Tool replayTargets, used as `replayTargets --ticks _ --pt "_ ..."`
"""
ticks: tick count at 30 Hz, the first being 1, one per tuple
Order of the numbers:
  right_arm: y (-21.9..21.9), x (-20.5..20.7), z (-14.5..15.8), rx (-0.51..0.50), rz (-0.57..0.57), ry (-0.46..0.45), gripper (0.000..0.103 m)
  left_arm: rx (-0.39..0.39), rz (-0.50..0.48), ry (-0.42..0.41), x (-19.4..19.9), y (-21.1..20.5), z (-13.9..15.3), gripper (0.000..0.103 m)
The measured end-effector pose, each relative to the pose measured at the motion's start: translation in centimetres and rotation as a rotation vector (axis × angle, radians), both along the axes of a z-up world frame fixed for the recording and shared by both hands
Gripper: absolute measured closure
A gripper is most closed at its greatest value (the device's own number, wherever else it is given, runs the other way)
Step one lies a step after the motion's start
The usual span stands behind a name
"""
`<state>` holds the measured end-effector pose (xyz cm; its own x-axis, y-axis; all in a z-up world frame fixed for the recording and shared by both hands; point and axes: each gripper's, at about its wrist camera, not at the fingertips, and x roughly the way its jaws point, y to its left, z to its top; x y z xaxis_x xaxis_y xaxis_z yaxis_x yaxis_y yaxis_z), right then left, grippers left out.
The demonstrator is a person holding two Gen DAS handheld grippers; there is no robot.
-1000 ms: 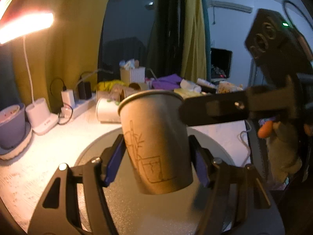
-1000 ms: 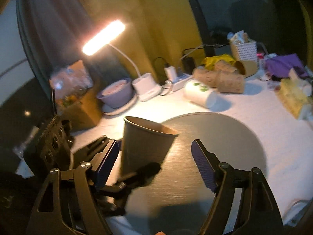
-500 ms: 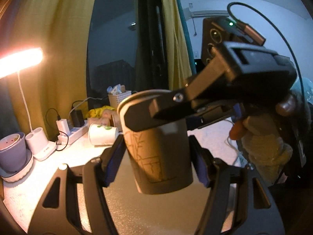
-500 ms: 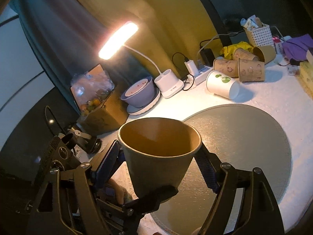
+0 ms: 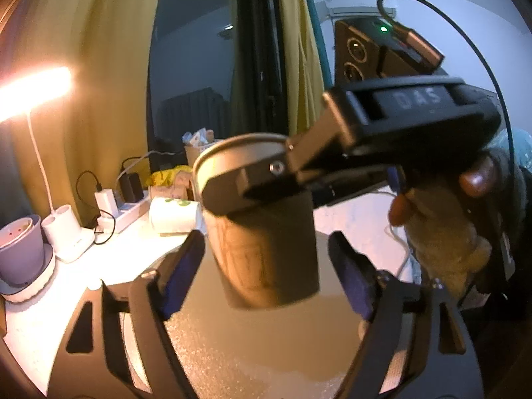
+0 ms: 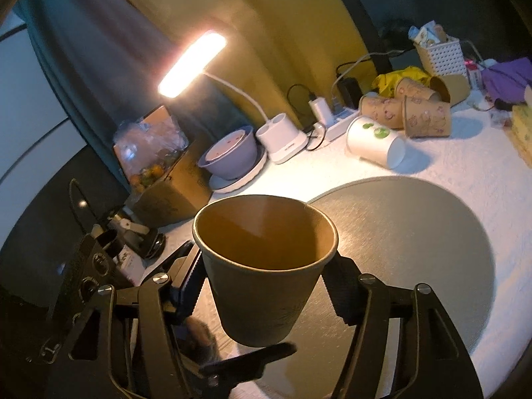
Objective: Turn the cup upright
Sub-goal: 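Open the left gripper and pull it away while the right gripper holds the cup, then lower the cup mouth-up onto the grey mat and open the right gripper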
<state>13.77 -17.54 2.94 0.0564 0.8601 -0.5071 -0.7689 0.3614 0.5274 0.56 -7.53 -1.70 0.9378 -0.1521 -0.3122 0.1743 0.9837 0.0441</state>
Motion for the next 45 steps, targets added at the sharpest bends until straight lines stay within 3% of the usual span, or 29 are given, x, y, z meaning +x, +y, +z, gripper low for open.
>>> replayTargets --ticks 7,12,18,27,32,45 --pt "0.5 1.4 0.3 -0.06 -0.125 -0.167 0.035 -0.081 0.031 0.094 1.3 1.4 -0.7 0.023" --pt "1.7 2.2 -1.3 -0.149 -0.196 -0.326 0.035 -0.266 0.096 0.23 2.8 4.9 -2.0 0.023" --pt "3.3 2.4 -4.0 -0.213 -0.177 -0.376 0.035 -0.42 0.206 0.336 3.9 8.3 -3.7 0.023" --pt "5.0 2.3 -5.3 -0.266 -0.166 -0.413 0.035 -0.376 0.256 0.326 3.8 8.2 -3.2 0.023" --pt "5.0 2.6 -5.7 -0.31 -0.174 -0.404 0.034 -0.389 0.311 0.356 4.2 9.1 -3.7 0.023" --pt "3.9 1.8 -5.7 -0.334 -0.187 -0.428 0.028 -0.365 0.308 0.343 4.2 8.8 -3.6 0.023"
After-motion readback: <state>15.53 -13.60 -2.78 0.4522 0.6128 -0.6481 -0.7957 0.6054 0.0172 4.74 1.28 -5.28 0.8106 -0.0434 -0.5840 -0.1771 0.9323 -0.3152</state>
